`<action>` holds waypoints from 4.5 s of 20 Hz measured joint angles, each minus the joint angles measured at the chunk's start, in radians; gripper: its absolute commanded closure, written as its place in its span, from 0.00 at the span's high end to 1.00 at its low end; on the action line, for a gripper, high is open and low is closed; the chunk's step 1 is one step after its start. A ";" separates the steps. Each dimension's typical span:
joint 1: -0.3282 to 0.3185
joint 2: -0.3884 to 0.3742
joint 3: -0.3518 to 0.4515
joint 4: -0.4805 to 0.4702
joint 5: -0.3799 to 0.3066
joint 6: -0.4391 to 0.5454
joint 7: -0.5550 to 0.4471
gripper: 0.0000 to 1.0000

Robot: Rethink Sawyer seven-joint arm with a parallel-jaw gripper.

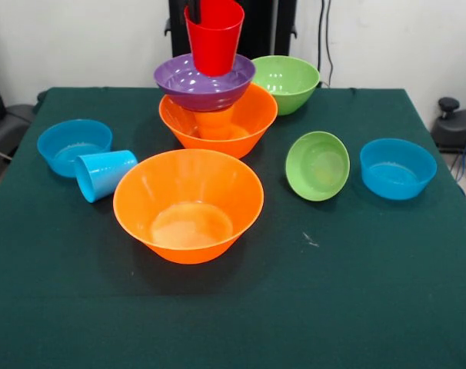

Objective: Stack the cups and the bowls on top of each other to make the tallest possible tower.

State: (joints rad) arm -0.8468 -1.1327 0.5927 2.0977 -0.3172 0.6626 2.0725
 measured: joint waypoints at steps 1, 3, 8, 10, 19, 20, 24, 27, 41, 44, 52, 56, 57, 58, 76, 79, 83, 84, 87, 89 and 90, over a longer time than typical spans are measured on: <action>0.004 0.013 0.000 0.000 -0.013 -0.012 0.000 0.00; 0.009 0.025 0.000 0.000 -0.029 -0.020 0.000 0.00; 0.019 0.055 0.000 0.000 -0.057 -0.030 0.000 0.00; 0.023 0.071 0.000 0.000 -0.066 -0.030 0.000 0.00; 0.020 0.086 0.000 0.000 -0.071 -0.030 0.000 0.00; 0.018 0.086 0.000 0.000 -0.071 -0.030 0.000 0.00; 0.006 0.083 0.002 0.001 -0.071 -0.030 0.000 0.00; -0.009 0.075 0.009 0.004 -0.071 -0.030 0.000 0.00; -0.071 -0.013 0.056 0.063 -0.055 -0.030 0.000 0.00; -0.084 -0.028 0.062 0.092 -0.056 -0.030 0.000 0.00; -0.087 -0.039 0.063 0.131 -0.056 -0.036 0.000 0.00; -0.086 -0.039 0.063 0.145 -0.059 -0.055 0.000 0.00; -0.086 -0.038 0.063 0.148 -0.061 -0.059 0.000 0.00; -0.086 -0.039 0.063 0.155 -0.070 -0.073 0.000 0.00; -0.085 0.044 0.041 0.160 -0.195 -0.161 0.000 0.00; -0.085 0.053 0.039 0.160 -0.207 -0.172 0.000 0.00; -0.085 0.065 0.038 0.160 -0.220 -0.185 0.000 0.00; -0.085 0.065 0.038 0.160 -0.220 -0.185 0.000 0.00; -0.085 0.066 0.037 0.160 -0.221 -0.186 0.000 0.00; -0.085 0.066 0.037 0.160 -0.221 -0.186 0.000 0.00; -0.085 0.066 0.037 0.160 -0.221 -0.186 0.000 0.00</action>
State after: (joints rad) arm -0.9322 -1.0669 0.6293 2.2577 -0.5381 0.4768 2.0725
